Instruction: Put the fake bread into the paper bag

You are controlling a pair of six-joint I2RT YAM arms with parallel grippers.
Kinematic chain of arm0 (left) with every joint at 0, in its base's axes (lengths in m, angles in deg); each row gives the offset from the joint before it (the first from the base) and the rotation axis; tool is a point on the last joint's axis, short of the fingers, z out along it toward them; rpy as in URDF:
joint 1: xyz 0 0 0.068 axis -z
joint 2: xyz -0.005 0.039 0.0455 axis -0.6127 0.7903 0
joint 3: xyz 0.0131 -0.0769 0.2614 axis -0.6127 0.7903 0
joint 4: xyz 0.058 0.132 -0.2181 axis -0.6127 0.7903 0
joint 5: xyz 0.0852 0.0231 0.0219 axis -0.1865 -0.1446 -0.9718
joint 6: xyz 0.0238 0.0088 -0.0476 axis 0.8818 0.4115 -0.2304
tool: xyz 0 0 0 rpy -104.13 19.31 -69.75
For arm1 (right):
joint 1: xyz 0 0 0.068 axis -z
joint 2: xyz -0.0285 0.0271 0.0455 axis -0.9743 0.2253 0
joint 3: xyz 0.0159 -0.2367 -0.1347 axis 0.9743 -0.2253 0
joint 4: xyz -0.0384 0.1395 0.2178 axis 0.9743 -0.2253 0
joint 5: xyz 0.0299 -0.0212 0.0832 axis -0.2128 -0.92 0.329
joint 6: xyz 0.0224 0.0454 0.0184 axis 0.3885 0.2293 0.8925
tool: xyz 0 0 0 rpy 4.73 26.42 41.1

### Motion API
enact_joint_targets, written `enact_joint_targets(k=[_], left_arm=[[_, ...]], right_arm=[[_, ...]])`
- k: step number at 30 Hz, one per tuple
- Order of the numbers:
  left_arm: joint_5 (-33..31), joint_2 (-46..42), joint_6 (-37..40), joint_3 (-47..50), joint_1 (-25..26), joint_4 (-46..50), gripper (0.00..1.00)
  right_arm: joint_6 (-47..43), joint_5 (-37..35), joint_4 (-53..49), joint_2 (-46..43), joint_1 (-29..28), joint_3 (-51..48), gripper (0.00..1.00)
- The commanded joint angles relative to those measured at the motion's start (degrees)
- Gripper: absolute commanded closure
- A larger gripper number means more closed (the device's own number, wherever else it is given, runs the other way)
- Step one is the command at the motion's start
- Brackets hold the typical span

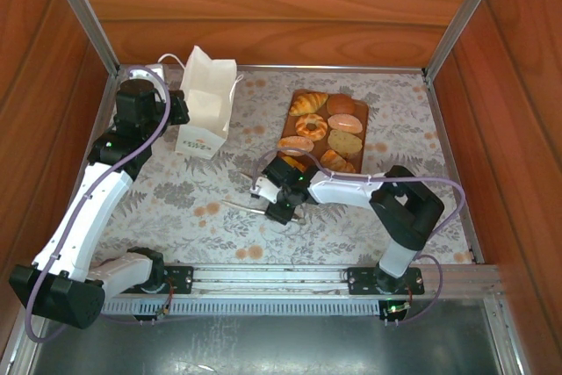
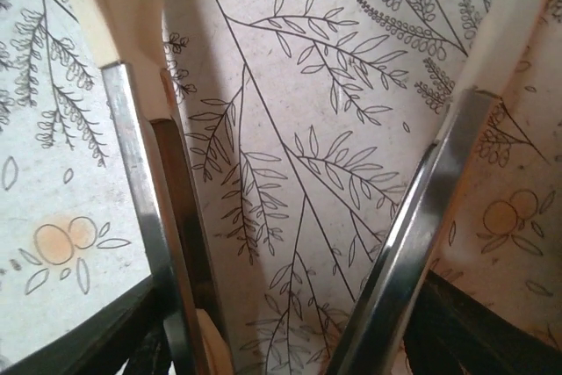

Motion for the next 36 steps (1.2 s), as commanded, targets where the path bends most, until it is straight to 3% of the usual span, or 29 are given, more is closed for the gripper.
enact_joint_targets(k=[1,14,22,28,36], left_arm=[[-0.6,-1.6,0.4,0.5,-0.5,-1.1,1.0],[-1.0,-3.2,0.4,1.1,-0.7,-0.7,1.0],[-0.3,-2.3,-0.4,1.3,-0.8,-0.8,1.0],[1.7,-1.5,-2.6,1.2,-0.8,-1.9,1.0],[4.3,-1.6,-4.1,2.1,-0.8,-2.9,1.0]], right_arm=[[3.4,1.4,1.0,-2.8,0.8,-0.8,0.36],[12.5,2.0,-3.0,-17.5,6.4,-0.2,0.41],[18.6,3.4,-13.2,-25.7,12.9,5.0,0.42],[23.9,3.9,-20.3,-31.3,20.9,8.2,0.43],[25.4,-0.3,-34.0,-33.6,28.9,14.9,0.44]])
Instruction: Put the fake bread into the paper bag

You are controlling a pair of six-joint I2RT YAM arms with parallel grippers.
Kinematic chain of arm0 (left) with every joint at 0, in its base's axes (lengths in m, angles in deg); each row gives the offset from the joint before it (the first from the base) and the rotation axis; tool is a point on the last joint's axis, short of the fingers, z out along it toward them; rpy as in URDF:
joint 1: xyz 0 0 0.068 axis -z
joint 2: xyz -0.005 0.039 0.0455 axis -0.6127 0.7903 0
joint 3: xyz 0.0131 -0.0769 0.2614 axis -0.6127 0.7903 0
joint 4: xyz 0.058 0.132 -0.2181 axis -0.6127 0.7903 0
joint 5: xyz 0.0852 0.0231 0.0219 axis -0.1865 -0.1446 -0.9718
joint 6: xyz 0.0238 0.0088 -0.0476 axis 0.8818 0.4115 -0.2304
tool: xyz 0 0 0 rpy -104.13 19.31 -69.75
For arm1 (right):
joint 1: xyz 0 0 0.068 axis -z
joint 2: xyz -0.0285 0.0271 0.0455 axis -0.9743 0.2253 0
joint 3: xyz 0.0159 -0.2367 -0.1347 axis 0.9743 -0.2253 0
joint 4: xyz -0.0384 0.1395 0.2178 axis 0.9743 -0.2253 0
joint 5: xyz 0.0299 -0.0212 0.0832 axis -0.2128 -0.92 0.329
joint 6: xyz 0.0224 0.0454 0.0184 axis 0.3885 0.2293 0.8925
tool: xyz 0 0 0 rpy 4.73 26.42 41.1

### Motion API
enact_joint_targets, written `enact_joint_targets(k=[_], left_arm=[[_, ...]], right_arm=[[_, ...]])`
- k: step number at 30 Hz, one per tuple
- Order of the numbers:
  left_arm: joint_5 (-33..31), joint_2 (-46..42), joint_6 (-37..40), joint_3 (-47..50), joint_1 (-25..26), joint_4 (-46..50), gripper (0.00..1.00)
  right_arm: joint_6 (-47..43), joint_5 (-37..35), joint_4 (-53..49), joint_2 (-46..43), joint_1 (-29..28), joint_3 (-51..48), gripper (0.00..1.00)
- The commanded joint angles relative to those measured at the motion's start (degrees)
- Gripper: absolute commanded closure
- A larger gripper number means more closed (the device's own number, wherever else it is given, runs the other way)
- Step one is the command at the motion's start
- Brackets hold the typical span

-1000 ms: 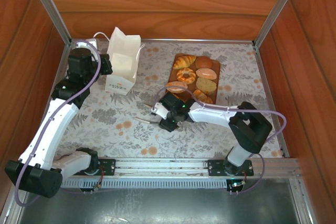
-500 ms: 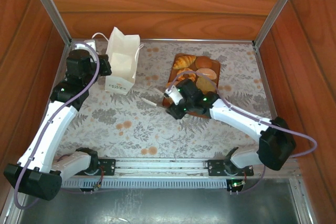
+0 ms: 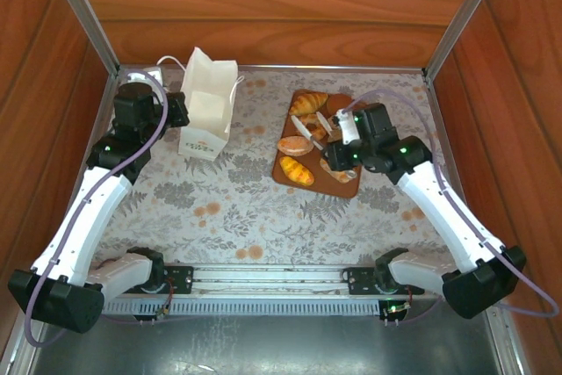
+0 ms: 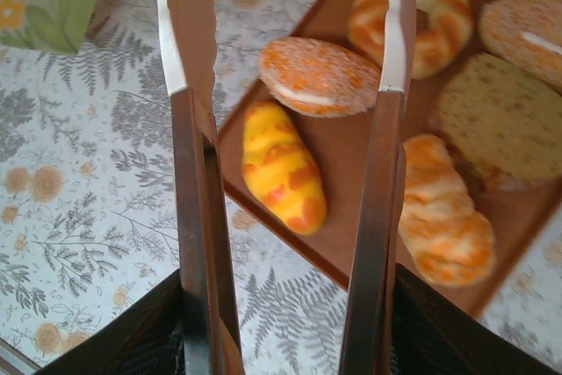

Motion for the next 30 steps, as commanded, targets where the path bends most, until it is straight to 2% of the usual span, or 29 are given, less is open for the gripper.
enact_joint_targets(k=[1,7,13,19,25,30], left_arm=[[1.7,-0.1,-1.4,0.7,-0.6,-2.1,1.0],[3.7,1.1,-3.0,1.4,-0.7,-4.6,1.0],[6.0,2.4,-5.3,1.5,-0.7,-6.6,1.0],[7.5,4.9,-5.8,0.1,-1.0,-7.4,1.0],[12.8,9.3,-10.6,0.5,-1.1,-12.1,1.0],[17.0,12.8,-15.4,0.7,-1.1,-16.1,1.0]], right_arm=[[2.1,-1.0,-8.2,-1.9,2.7,2.9,0.44],[2.5,0.1,-12.6,-3.4,7.6,4.1,0.45],[2.2,-0.7,-12.9,-2.3,10.7,3.9,0.45],[0.7,2.5,-12.4,-1.1,14.3,3.6,0.45],[-1.4,4.2,-9.6,3.0,16.3,3.3,0.45],[-4.0,2.9,-6.8,8.1,17.7,5.1,0.46]])
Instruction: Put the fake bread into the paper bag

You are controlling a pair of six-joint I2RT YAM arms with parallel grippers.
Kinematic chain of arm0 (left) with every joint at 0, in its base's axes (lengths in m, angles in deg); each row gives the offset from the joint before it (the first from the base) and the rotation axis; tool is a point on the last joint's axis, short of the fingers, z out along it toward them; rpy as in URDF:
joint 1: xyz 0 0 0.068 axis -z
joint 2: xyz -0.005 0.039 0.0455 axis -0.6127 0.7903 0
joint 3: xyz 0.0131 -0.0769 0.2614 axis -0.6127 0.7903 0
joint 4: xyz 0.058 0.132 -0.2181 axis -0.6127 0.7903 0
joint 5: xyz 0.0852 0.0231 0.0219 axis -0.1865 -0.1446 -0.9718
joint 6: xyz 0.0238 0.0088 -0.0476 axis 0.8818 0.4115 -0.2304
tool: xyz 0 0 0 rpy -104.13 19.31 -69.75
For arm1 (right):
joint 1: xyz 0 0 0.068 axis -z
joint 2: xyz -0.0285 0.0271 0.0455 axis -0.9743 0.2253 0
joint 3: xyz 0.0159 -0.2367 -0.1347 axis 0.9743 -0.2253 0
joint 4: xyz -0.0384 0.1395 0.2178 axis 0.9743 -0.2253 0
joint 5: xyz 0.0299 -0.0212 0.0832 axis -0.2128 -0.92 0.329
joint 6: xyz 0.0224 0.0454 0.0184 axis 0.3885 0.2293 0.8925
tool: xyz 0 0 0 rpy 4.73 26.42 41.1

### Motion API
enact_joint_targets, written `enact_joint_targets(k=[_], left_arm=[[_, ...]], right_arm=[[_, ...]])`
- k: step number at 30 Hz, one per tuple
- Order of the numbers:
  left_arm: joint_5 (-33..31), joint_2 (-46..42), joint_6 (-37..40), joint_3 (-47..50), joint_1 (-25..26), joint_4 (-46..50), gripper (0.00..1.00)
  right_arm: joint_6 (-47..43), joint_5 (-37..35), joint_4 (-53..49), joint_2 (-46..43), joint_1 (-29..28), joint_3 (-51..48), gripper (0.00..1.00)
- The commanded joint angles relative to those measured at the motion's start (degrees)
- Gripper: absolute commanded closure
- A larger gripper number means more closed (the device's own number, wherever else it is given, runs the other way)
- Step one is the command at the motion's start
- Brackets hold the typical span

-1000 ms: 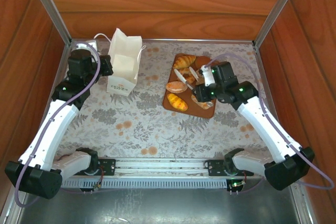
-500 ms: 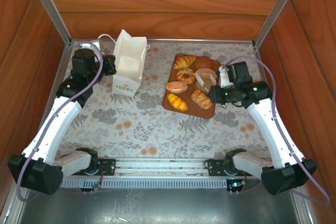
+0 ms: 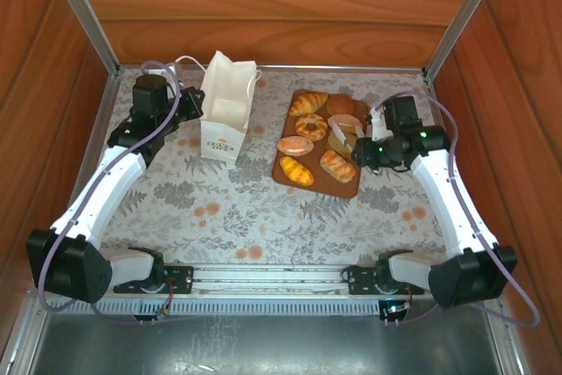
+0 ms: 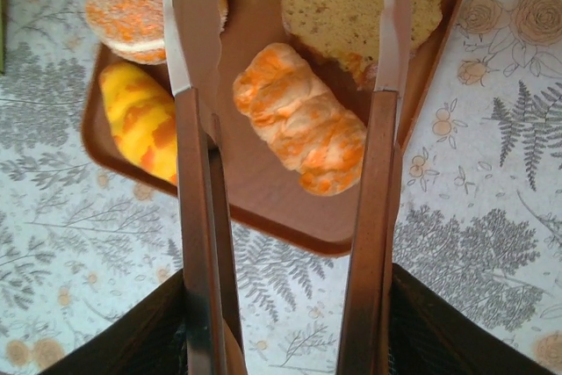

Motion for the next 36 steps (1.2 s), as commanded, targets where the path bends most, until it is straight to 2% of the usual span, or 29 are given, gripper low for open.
enact_joint_targets(k=[1,6,8,13,20,31,36], left_arm=[[5.1,1.7,-4.3,-0.9,-0.3,-4.8,1.0],[4.8,2.8,-4.1,-1.7,-0.3,-1.4,1.0],[5.1,2.6,-4.8,-0.5,-0.3,-1.6,1.0],[6.0,2.6,-6.5,1.7,-0.4,-2.3,1.0],[6.3,3.3,-6.5,2.1,-0.3,-2.2,1.0],[6.6,3.3,-6.2,2.8,-0.3,-1.9,1.0],[6.7,3.2,-6.2,3.1,-0.3,-2.0,1.0]], right_arm=[[-2.9,0.7,3.8,2.1,1.0,2.7,0.46],[-5.2,9.8,5.4,5.4,0.8,3.9,0.46],[-7.4,11.0,5.4,6.3,0.1,3.5,0.45],[-12.6,7.2,8.6,6.2,-3.2,1.0,0.44],[-8.4,6.6,8.4,10.1,-3.4,3.8,0.45],[-7.6,1.5,6.7,17.9,-4.5,10.7,0.47],[-8.8,-3.7,4.9,23.3,-6.1,15.7,0.48]])
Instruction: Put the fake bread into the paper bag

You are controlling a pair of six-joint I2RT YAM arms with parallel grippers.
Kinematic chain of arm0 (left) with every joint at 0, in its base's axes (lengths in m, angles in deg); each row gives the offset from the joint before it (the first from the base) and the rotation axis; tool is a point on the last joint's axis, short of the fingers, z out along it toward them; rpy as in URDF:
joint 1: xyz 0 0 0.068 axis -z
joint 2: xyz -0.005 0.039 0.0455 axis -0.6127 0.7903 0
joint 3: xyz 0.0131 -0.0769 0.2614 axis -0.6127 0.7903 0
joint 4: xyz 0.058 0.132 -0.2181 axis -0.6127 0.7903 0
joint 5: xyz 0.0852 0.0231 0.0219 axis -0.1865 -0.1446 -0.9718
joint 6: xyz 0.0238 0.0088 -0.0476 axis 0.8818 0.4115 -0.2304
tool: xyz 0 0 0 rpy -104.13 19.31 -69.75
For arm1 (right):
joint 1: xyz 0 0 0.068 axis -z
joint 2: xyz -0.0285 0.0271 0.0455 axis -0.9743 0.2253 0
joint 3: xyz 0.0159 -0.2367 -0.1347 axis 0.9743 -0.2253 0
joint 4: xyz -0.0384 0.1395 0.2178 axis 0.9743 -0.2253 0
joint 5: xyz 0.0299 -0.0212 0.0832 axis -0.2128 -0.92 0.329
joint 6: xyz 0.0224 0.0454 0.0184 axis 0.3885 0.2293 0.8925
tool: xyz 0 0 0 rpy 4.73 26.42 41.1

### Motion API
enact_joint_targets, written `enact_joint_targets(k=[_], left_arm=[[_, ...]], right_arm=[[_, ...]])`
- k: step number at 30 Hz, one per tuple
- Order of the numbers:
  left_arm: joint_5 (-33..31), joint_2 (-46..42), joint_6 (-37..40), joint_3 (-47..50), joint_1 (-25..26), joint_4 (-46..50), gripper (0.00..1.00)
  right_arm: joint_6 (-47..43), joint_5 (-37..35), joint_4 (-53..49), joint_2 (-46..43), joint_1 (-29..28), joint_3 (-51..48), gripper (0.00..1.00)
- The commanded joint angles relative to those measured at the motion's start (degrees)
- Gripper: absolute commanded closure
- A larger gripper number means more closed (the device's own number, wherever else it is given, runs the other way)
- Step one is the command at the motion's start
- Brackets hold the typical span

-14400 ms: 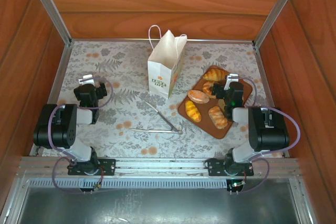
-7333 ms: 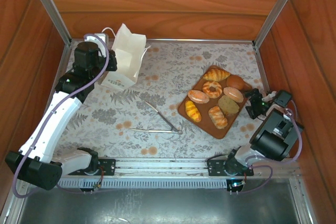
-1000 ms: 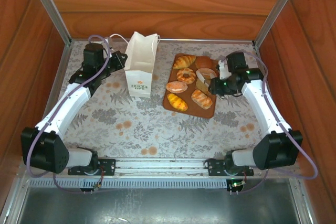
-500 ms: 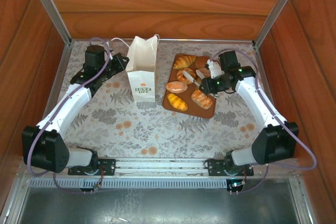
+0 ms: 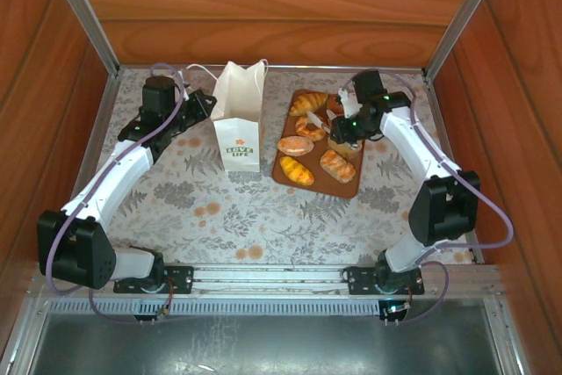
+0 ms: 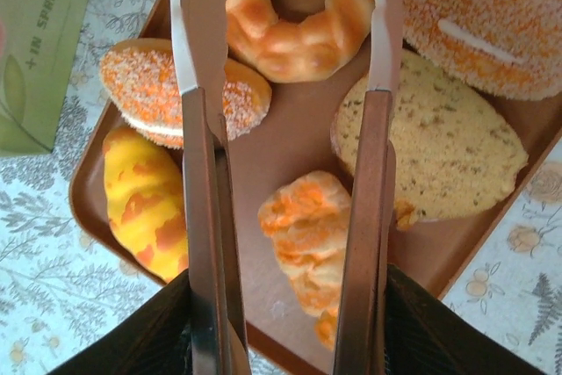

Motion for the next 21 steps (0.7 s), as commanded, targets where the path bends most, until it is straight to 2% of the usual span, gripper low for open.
enact_joint_targets(k=[1,6,21], left_arm=[[1.1,0.4,-0.2,1.1,-0.3,0.1,1.0],[1.1,0.1,-0.2,1.3,-0.4,0.2,1.0],[0.4,0.0,0.5,1.0,-0.3,0.9,1.0]], right_arm=[[-1.2,-5.1,-2.0,3.3,-1.4,3.7,0.49],[-4.1,-10.1,-5.4,8.0,-2.9,8.9,0.51],[-9.3,-13.9,-9.4,14.1,-3.7,13.7,0.53]])
